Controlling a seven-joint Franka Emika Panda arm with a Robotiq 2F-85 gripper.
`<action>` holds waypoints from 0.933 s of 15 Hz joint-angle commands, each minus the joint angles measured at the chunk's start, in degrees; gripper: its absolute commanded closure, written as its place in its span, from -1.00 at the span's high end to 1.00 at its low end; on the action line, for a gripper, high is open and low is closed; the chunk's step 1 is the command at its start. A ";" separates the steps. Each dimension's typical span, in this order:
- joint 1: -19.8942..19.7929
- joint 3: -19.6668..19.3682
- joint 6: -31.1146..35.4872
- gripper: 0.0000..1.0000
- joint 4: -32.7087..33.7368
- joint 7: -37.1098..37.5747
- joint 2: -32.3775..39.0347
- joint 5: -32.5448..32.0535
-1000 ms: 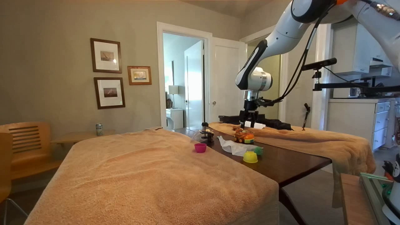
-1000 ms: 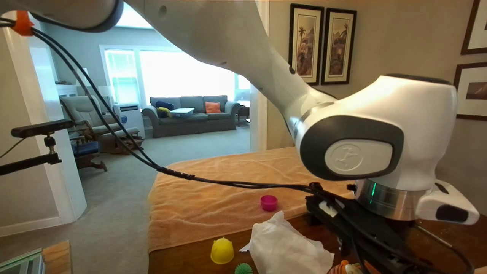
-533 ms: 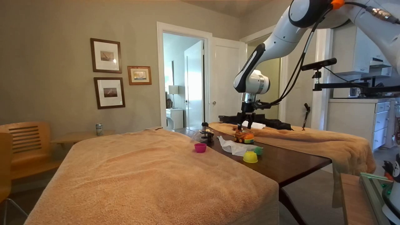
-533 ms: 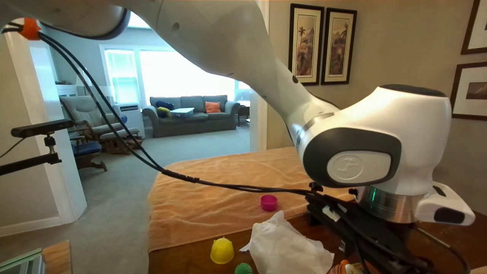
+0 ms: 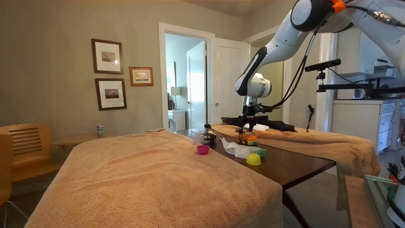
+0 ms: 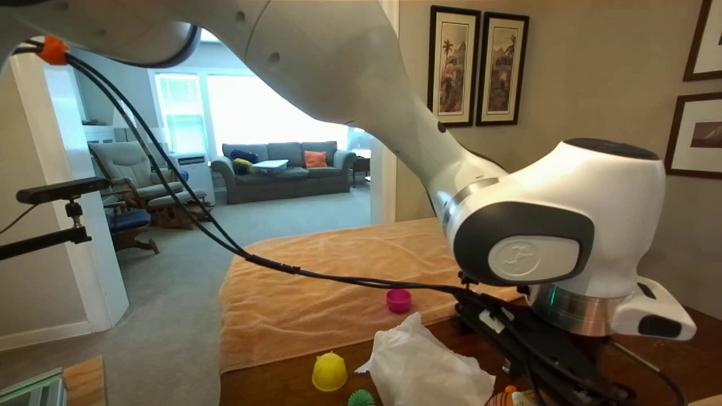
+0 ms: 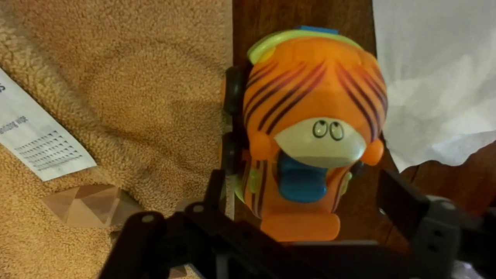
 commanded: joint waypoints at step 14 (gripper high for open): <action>-1.91 1.69 -0.94 -0.10 4.58 1.76 3.40 -0.65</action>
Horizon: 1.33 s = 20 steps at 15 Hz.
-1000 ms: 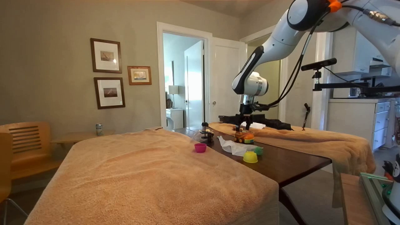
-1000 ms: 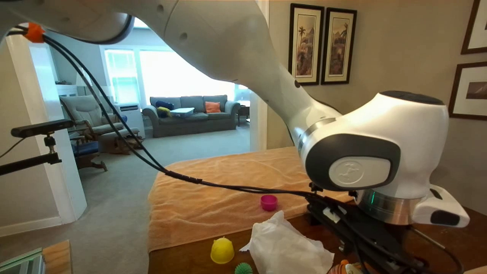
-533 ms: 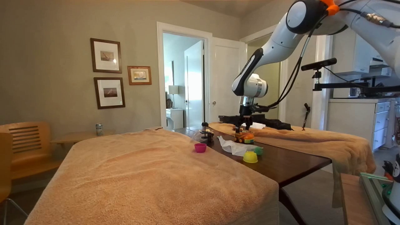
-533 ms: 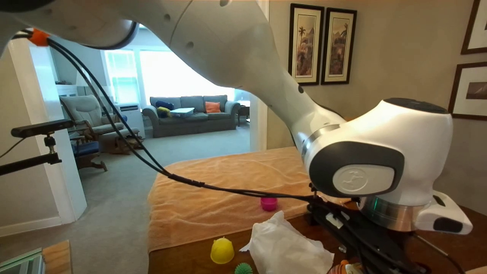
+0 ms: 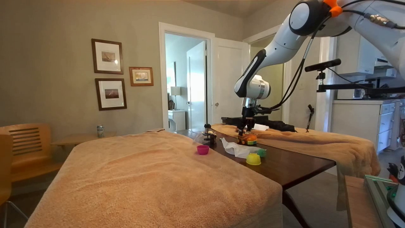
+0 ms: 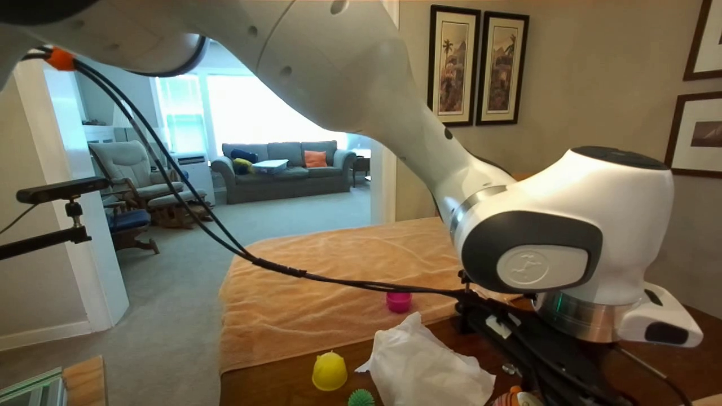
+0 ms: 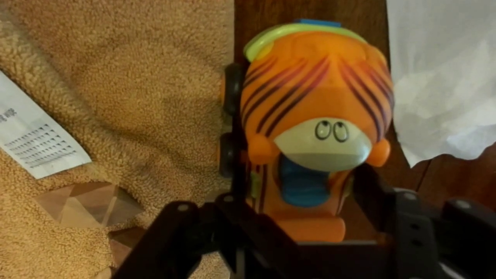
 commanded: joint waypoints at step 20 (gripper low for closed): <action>0.09 1.07 0.22 -0.11 -7.36 -1.78 -3.45 -2.81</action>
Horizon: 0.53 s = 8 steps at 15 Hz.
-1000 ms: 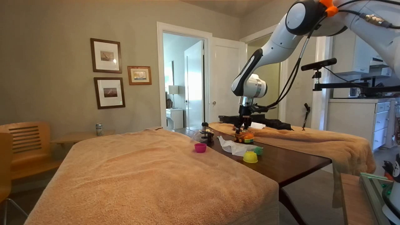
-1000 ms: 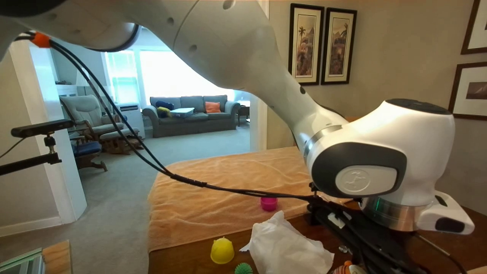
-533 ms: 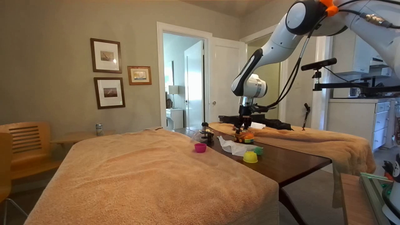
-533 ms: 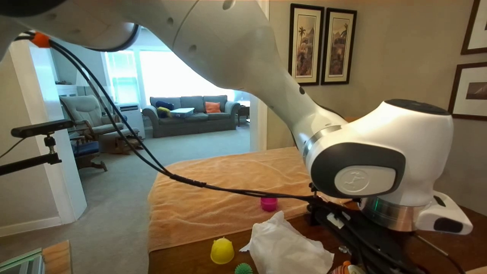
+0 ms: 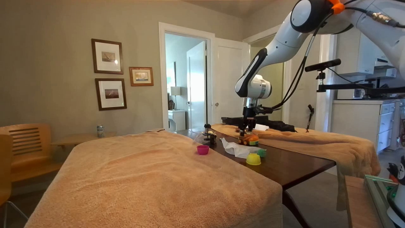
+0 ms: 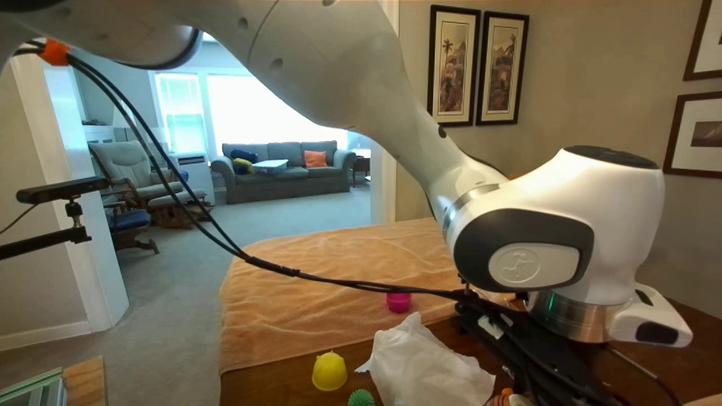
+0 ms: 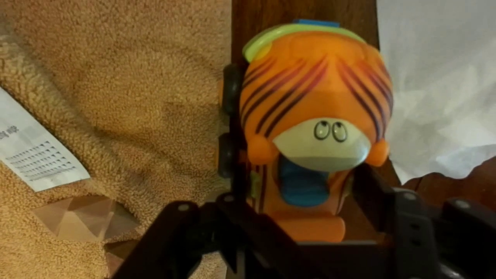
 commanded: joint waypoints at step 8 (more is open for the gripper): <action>0.89 0.38 0.82 -0.11 -10.80 -2.52 -5.43 -4.45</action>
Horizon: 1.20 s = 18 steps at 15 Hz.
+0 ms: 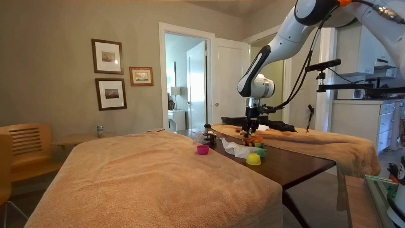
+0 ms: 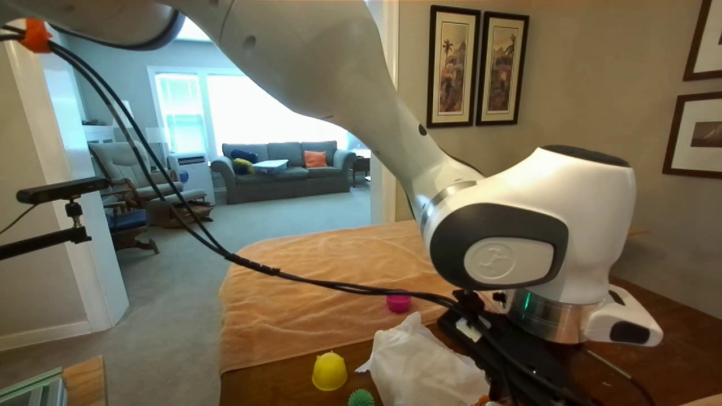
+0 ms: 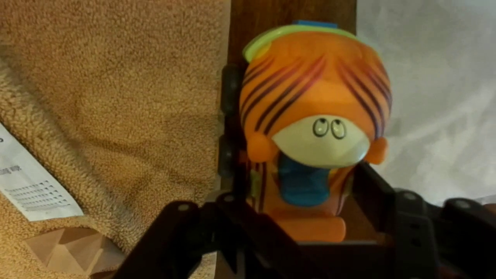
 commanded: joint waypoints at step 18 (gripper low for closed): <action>2.18 -1.20 0.65 -0.11 -9.50 1.03 -4.76 -3.29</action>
